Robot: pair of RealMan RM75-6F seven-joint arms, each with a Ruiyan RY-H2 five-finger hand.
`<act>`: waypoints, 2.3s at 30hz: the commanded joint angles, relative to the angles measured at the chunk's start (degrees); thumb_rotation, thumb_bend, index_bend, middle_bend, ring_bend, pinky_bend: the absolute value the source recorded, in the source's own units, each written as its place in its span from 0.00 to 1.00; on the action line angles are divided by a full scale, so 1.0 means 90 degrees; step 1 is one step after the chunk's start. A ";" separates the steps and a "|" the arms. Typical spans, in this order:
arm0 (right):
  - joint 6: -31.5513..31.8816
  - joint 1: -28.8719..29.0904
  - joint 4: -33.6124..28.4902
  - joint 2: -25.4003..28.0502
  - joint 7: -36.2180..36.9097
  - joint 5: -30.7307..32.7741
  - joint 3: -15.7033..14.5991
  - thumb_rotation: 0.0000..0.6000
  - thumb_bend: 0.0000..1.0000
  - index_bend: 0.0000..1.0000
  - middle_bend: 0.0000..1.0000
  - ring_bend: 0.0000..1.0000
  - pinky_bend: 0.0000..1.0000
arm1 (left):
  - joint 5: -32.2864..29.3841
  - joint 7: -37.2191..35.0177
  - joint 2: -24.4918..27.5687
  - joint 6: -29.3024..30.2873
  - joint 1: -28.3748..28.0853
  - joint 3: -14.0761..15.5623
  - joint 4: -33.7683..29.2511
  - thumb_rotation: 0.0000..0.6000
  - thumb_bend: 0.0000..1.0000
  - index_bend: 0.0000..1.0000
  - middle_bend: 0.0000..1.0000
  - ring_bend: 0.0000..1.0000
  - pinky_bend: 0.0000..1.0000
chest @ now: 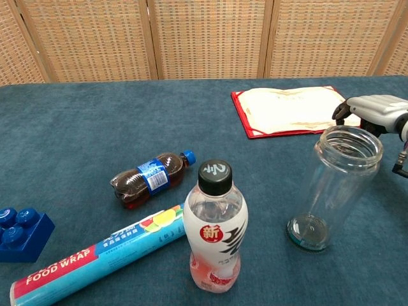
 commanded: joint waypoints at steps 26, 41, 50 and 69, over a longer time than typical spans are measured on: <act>0.2022 -0.0816 -0.4654 0.2556 -0.2303 0.0033 0.0254 1.00 0.53 0.64 0.30 0.12 0.43 | 0.0321 -0.0062 0.0291 0.0237 0.0110 0.0143 -0.0386 1.00 0.21 0.00 0.00 0.00 0.00; 0.2989 -0.1427 -0.7101 0.3757 -0.3431 -0.0319 0.0018 1.00 0.53 0.64 0.30 0.12 0.43 | 0.0978 -0.0383 0.0768 0.0799 0.0359 0.0375 -0.0943 1.00 0.21 0.00 0.00 0.00 0.00; 0.3453 -0.1633 -0.7870 0.4009 -0.3872 -0.0855 -0.0104 1.00 0.53 0.64 0.30 0.12 0.43 | 0.1164 -0.0525 0.0894 0.0798 0.0383 0.0468 -0.1054 1.00 0.21 0.00 0.00 0.00 0.00; 0.3868 -0.2057 -0.8395 0.3696 -0.4173 -0.1892 -0.0603 1.00 0.53 0.64 0.30 0.12 0.43 | 0.1209 -0.0588 0.0969 0.0802 0.0420 0.0460 -0.1112 1.00 0.21 0.00 0.00 0.00 0.00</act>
